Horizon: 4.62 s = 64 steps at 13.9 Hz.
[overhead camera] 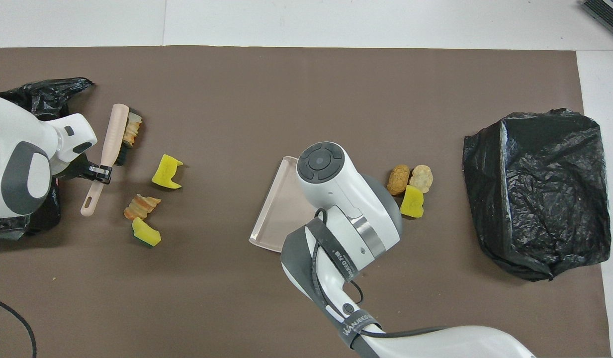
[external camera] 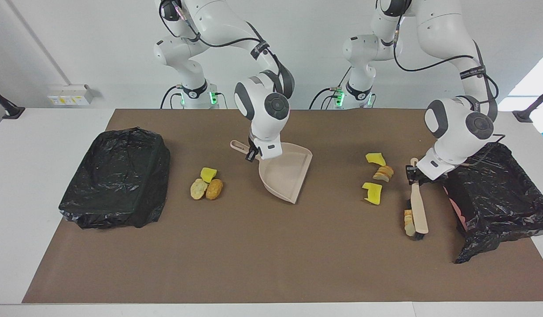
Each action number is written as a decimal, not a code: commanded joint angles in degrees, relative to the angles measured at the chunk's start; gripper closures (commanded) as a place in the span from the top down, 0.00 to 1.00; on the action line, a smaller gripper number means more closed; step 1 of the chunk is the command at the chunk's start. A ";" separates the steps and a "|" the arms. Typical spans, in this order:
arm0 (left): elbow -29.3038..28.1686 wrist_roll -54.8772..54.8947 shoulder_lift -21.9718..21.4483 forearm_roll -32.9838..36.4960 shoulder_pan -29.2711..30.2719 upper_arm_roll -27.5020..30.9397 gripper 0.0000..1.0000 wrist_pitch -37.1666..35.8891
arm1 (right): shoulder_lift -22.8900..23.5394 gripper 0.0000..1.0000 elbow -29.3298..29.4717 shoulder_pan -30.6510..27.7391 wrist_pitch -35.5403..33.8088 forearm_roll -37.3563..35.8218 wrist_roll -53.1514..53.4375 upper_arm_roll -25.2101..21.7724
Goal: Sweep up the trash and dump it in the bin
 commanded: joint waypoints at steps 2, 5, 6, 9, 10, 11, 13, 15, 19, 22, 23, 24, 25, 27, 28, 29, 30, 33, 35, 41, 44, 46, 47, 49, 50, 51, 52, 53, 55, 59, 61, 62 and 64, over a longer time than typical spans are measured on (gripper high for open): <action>-6.07 -0.17 -3.94 -0.31 -5.77 0.18 0.00 -1.38 | -0.06 0.00 -0.10 -0.12 1.24 -0.90 2.05 0.15; -9.76 -3.39 -6.22 -6.89 -11.75 0.27 0.00 -1.21 | -0.15 0.00 -0.02 0.05 -0.06 -1.25 2.49 -0.02; -10.47 -7.94 -6.75 -7.17 -15.08 0.27 0.00 -1.29 | -0.50 0.00 0.07 0.84 -1.90 -3.34 4.75 -0.03; -14.51 -16.85 -9.73 -11.01 -22.12 0.27 0.00 -0.59 | -1.38 0.00 -0.36 4.10 -1.93 -8.37 11.54 0.15; -15.21 -18.52 -10.09 -12.78 -24.40 0.27 0.00 -0.59 | -1.29 0.00 -0.28 4.18 -1.31 -8.37 11.63 0.15; -15.65 -20.71 -10.70 -13.67 -26.69 0.27 0.00 -0.59 | -1.38 0.00 -0.54 4.18 -1.13 -8.37 11.63 0.15; -15.92 -22.14 -11.41 -18.57 -30.47 0.27 0.00 -0.68 | -1.82 0.00 -1.42 4.18 -1.22 -8.37 11.63 0.15; -15.57 -22.14 -11.59 -22.53 -33.55 0.18 0.00 -1.21 | -1.82 0.00 -1.51 4.10 -1.48 -8.28 11.63 0.15; -7.86 -22.23 -12.72 -28.09 -32.61 0.62 0.00 -10.93 | -1.82 0.00 -1.51 3.92 -1.57 -8.19 11.63 0.15; -7.13 -25.28 -15.62 -27.74 -27.16 1.24 0.00 -15.00 | -1.82 0.00 -1.51 3.83 -1.57 -8.10 11.63 0.15; -7.22 -30.44 -15.81 -26.69 -26.19 1.41 0.00 -16.57 | -1.82 0.00 -1.51 3.75 -1.57 -8.10 11.63 0.15; -7.22 -35.62 -15.90 -23.64 -25.14 1.41 0.00 -17.46 | -1.82 0.00 -1.51 3.74 -1.48 -8.10 11.63 0.15; -7.22 -39.50 -15.90 -20.04 -24.52 1.41 0.00 -17.82 | -1.82 0.00 -1.51 3.66 -1.57 -8.10 11.63 0.15; -7.83 -50.21 -16.42 -16.85 -22.60 1.41 0.00 -20.35 | -1.82 0.00 -1.51 3.66 -1.48 -8.02 11.63 0.15; -7.92 -57.49 -16.60 -14.14 -21.54 1.41 0.00 -20.80 | -1.73 0.00 -1.51 3.57 -1.39 -8.02 11.54 0.15; -8.18 -63.65 -16.69 -11.59 -21.26 1.41 0.00 -20.98 | -1.73 0.00 -1.51 3.57 -1.39 -7.67 11.54 0.15; -8.36 -68.59 -16.86 -10.26 -19.78 1.41 0.00 -21.51 | -1.73 0.00 -1.51 3.48 -1.31 -6.10 10.93 0.15; -8.62 -76.80 -17.38 -2.80 -18.89 1.41 0.00 -23.95 | -1.73 0.00 -1.34 3.22 -2.35 -3.64 7.25 0.15; -13.34 -74.63 -20.62 0.90 -17.49 1.33 0.00 -25.21 | -1.82 0.00 -1.33 3.74 -3.50 -3.01 6.80 0.15; -26.91 -51.62 -25.22 0.39 -14.84 1.33 0.00 -11.86 | -2.26 0.00 -3.36 2.78 -2.01 -1.07 1.15 0.15; -25.42 -39.41 -19.95 -3.73 -14.76 1.24 0.00 -6.42 | -2.34 0.00 -3.36 3.04 -1.75 -1.07 3.27 0.15; -23.32 -28.87 -17.75 -8.38 -14.76 1.41 0.00 -4.55 | -2.34 0.00 -3.44 3.22 -1.83 -1.07 4.51 0.15; -22.43 -26.91 -17.22 -9.19 -15.11 1.24 0.00 -4.37 | -2.34 0.00 -3.36 3.30 -1.83 -1.07 4.60 0.15; -22.16 -24.97 -16.69 -13.47 -15.90 0.54 0.00 -2.89 | -2.34 0.00 -3.36 3.31 -1.83 -1.07 5.04 0.15; -22.16 -23.21 -16.69 -15.59 -18.60 0.54 0.00 -2.01 | -2.34 0.00 -3.36 3.31 -1.83 -1.07 5.04 0.15; -22.16 -23.20 -16.69 -17.35 -21.50 0.62 0.00 -0.95 | -2.43 0.00 -3.44 3.31 -1.83 -1.07 5.30 0.15; -21.99 -23.46 -16.69 -17.98 -23.53 0.62 0.00 -0.86 | -2.43 0.00 -3.36 3.31 -1.83 -1.07 5.65 0.15; -20.51 -23.72 -16.60 -17.98 -25.03 0.62 0.00 -2.07 | -2.43 0.00 -3.36 3.31 -1.92 -1.07 5.83 0.15; -15.25 -23.37 -14.16 -17.63 -24.26 1.24 0.00 -7.77 | -2.43 0.00 -3.36 3.31 -1.92 -1.07 5.83 0.15; -13.81 -21.01 -12.47 -14.03 -19.77 1.33 0.00 -5.70 | -2.43 0.00 -3.44 3.31 -1.92 -1.07 5.92 0.15; -13.73 -20.82 -10.64 -13.94 -19.85 1.24 0.00 -3.86 | -2.43 0.00 -3.36 3.31 -1.83 -1.07 5.92 0.15; -13.64 -20.65 -9.23 -13.94 -20.12 1.15 0.00 -1.76 | -2.43 0.00 -3.36 3.31 -1.83 -1.07 5.92 0.15; -13.90 -20.65 -8.34 -13.94 -21.69 0.80 0.00 -0.86 | -2.43 0.00 -3.36 3.39 -1.83 -1.07 6.62 0.15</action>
